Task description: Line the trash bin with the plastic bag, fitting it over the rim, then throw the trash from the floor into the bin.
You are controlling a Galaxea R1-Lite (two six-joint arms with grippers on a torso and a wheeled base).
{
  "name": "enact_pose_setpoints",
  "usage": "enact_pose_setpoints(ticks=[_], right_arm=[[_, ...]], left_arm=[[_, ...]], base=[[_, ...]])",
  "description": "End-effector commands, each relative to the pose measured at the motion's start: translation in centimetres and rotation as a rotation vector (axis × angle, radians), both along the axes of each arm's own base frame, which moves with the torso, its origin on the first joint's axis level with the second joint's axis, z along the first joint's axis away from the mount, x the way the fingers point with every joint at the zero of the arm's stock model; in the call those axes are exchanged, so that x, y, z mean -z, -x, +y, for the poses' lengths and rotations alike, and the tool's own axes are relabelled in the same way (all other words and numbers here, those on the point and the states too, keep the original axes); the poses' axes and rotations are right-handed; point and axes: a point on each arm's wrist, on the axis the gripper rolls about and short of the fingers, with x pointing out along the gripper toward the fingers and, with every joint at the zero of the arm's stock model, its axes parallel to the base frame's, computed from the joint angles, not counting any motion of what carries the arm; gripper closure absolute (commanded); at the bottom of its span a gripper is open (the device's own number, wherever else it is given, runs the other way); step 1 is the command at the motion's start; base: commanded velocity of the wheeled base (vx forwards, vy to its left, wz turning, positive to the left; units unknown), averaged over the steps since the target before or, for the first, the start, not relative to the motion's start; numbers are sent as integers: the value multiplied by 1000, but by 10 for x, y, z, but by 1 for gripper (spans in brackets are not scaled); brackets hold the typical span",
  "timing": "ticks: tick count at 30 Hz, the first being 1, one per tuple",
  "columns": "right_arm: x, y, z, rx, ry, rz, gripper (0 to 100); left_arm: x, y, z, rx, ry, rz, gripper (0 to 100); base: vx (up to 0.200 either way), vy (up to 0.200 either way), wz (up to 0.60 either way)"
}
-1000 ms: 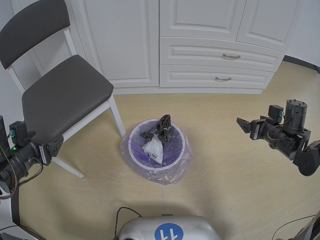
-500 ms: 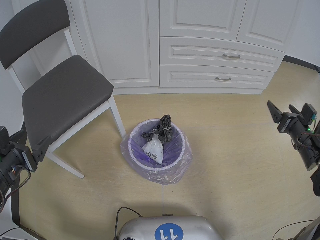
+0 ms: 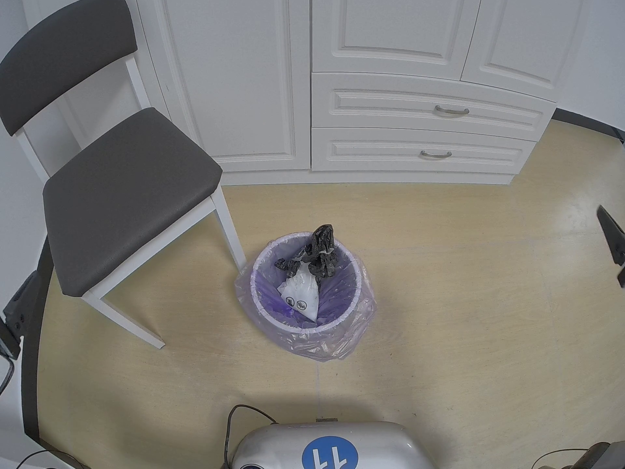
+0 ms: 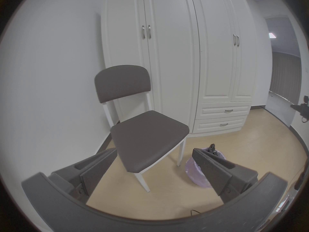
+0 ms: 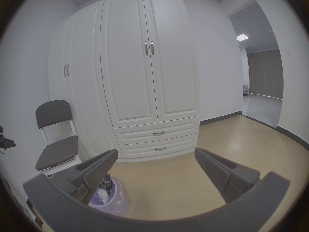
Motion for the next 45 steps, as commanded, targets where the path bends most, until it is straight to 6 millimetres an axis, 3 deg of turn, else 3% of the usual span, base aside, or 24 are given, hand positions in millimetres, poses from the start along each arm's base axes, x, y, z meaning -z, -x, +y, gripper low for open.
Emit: enact_pose_setpoints(ticks=[1,5,10,22,27,40,44,45], right_arm=[[3,89,-19,24,-45,-164,0],[10,116,-23,85,-58,-219,0],[14,141,-25,85,-56,-214,0],[7,168,-26,86,-73,-264,0],[2,182,-27,103,-74,-292,0],[-29,234,-25,128,-73,-390,0],[-31,243,-24,140,-68,-399,0],[-24,256,-22,143,-54,-386,0]], left_arm=[[-17,73,15,-143,24,-177,0],[-24,105,17,-167,27,-216,0],[-30,129,19,-170,32,-231,0],[-42,154,12,-263,27,-274,0],[-45,173,11,-262,30,-302,0],[-60,209,11,-265,36,-386,0],[-56,218,11,-267,35,-390,0],[-54,228,10,-263,33,-390,0]], base=[[0,0,0],[0,0,0],[0,0,0],[0,0,0],[0,0,0],[0,0,0],[0,0,0],[0,0,0]])
